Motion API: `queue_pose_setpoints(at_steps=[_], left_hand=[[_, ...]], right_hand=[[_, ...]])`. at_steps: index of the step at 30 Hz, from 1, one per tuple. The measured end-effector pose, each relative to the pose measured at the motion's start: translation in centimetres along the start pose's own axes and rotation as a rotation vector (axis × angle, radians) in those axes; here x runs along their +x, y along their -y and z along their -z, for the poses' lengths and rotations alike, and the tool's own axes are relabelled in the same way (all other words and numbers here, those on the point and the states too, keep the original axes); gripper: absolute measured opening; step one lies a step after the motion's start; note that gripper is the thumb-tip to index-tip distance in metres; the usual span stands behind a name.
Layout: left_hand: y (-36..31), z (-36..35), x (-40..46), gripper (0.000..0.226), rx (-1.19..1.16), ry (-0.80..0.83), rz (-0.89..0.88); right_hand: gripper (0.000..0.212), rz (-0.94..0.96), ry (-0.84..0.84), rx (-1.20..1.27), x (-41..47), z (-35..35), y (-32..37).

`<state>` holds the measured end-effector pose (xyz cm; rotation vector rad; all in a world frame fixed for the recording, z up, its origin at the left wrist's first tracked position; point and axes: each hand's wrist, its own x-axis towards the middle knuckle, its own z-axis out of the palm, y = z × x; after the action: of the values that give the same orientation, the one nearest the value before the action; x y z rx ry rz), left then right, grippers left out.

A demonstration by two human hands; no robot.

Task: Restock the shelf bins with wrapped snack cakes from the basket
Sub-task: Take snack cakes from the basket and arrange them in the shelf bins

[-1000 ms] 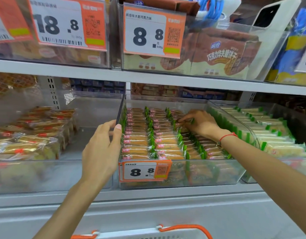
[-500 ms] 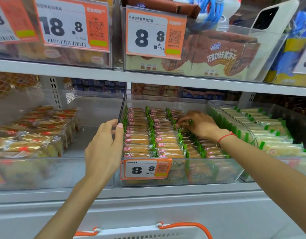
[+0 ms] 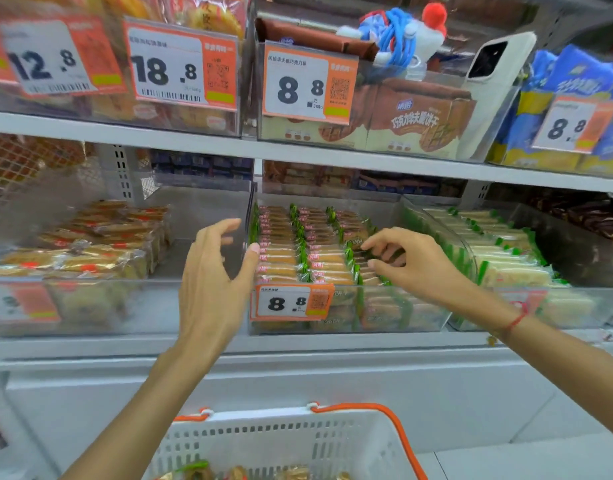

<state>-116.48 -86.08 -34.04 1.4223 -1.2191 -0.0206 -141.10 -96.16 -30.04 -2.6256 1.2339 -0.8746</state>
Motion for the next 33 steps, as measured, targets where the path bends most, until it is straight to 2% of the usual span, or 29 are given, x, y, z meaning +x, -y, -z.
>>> queue_pose_setpoints(at_steps=[3,5,8,12,15,18,21,26,29,33], left_hand=[[-0.8,2.0,-3.6,0.018,0.065,0.072,-0.052],[0.0,2.8,-5.7,0.012,0.125,0.218,0.044],[2.5,3.3,-8.2,0.012,0.248,0.466,0.195],[7.6,3.4,-12.4,0.015,0.505,0.774,0.24],[12.5,3.5,-15.7,0.022,0.583,0.958,0.39],[17.1,3.9,-19.2,0.033,0.663,1.097,0.449],[20.2,4.7,-22.6,0.046,0.674,1.163,0.489],[21.8,5.4,-27.1,0.05,0.709,1.338,0.517],[22.0,5.0,-28.5,0.045,0.725,1.239,0.535],[22.3,4.4,-29.4,0.037,0.755,1.121,0.532]], right_hand=[[0.016,0.089,0.131,0.025,-3.6,-0.9,2.6],[0.018,0.138,0.268,-0.031,-5.6,-2.6,3.7],[0.025,0.148,0.529,-0.171,-7.8,-6.5,4.4],[0.032,0.159,0.913,-0.344,-10.5,-13.0,3.7],[0.034,0.093,1.137,-0.351,-12.0,-17.3,2.4],[0.034,-0.02,1.183,-0.279,-14.2,-21.6,1.5],[0.033,-0.102,1.219,-0.156,-17.0,-25.6,1.6],[0.036,-0.023,1.312,-0.106,-22.0,-30.5,2.7],[0.035,0.023,1.336,-0.205,-25.0,-32.6,3.0],[0.047,0.034,1.294,-0.34,-27.4,-33.7,3.5]])
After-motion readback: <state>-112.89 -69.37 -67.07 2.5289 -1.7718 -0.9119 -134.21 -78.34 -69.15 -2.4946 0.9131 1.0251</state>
